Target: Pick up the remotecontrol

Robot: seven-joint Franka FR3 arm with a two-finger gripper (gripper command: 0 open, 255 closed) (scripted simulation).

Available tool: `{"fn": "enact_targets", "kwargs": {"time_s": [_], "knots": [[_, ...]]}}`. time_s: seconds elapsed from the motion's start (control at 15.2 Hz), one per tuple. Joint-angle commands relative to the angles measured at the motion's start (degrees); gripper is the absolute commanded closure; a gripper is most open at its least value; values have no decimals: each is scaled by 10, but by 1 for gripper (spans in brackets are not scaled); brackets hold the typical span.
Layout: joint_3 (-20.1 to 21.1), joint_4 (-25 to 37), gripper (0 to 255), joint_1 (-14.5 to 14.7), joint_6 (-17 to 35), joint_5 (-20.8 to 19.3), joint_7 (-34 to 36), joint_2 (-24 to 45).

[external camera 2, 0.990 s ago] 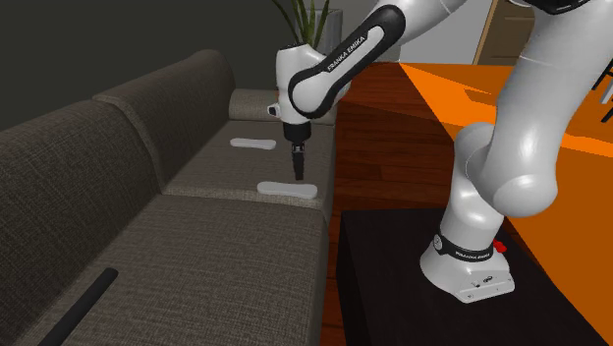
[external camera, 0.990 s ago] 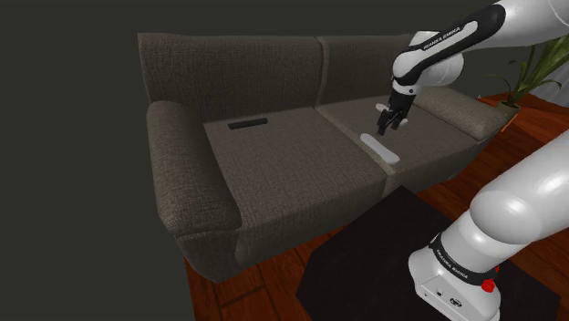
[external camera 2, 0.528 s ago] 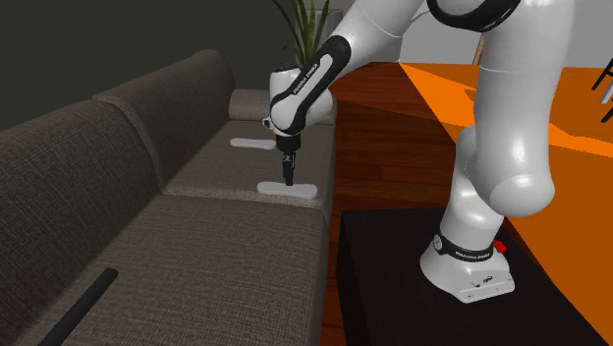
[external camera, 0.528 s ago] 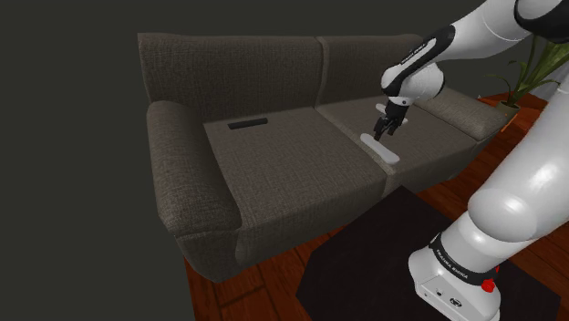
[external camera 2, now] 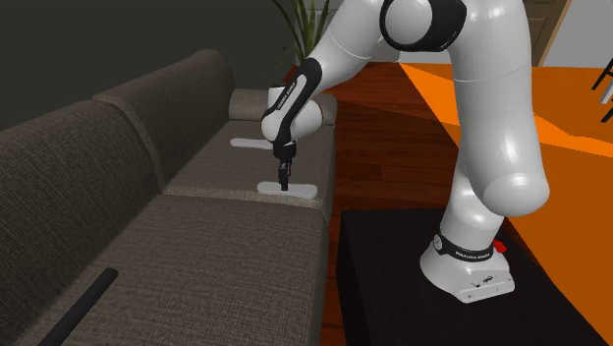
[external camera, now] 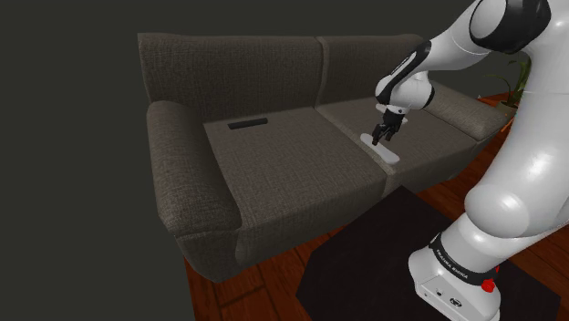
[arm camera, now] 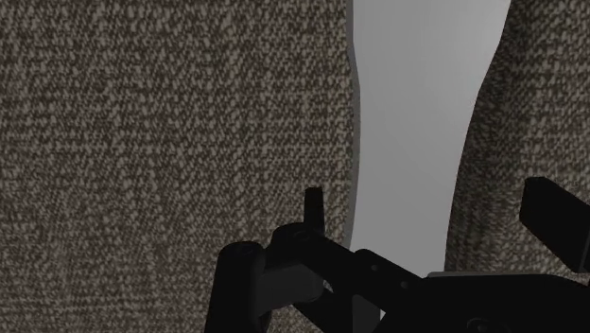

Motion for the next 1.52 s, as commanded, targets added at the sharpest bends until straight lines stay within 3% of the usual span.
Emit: {"fn": "enact_targets", "kwargs": {"time_s": [0.0,0.26,0.33,0.92,1.45], "knots": [[6,1,0,-5,14,10,-8,15],[14,3,0,-11,29,21,-15,33],[14,3,255,-11,28,20,-15,32],[14,3,255,-11,28,21,-15,33],[-9,-1,255,6,-18,-13,8,-21]]}}
